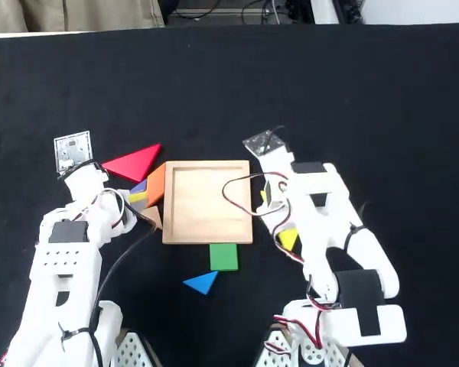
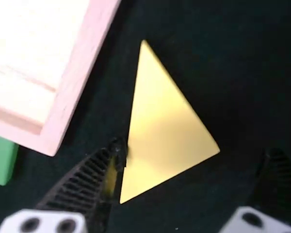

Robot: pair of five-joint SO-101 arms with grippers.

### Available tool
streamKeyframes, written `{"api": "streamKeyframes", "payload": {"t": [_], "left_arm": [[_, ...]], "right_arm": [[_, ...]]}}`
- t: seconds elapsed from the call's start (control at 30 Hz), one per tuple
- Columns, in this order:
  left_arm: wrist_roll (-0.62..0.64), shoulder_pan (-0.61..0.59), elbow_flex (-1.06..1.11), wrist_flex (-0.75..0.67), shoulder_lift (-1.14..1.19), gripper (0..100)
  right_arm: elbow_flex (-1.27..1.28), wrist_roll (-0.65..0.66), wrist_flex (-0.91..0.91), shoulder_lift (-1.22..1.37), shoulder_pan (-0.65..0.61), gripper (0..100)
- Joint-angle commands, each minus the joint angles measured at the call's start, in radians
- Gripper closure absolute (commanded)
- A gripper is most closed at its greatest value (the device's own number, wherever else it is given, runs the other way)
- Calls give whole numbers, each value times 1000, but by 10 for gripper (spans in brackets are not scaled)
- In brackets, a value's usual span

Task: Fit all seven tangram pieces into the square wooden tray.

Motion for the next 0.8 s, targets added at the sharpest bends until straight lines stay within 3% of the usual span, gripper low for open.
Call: {"api": "streamKeyframes", "payload": {"t": [0.0, 0.37, 0.77], "left_arm": [[-2, -1, -7, -15, -15, 694], [-2, -2, -7, -9, -15, 694], [-3, -2, 10, -15, -26, 694]], "right_arm": [[5, -6, -31, -4, 18, 577], [-125, -6, 15, 173, 15, 577], [-186, 78, 66, 236, 12, 578]]}}
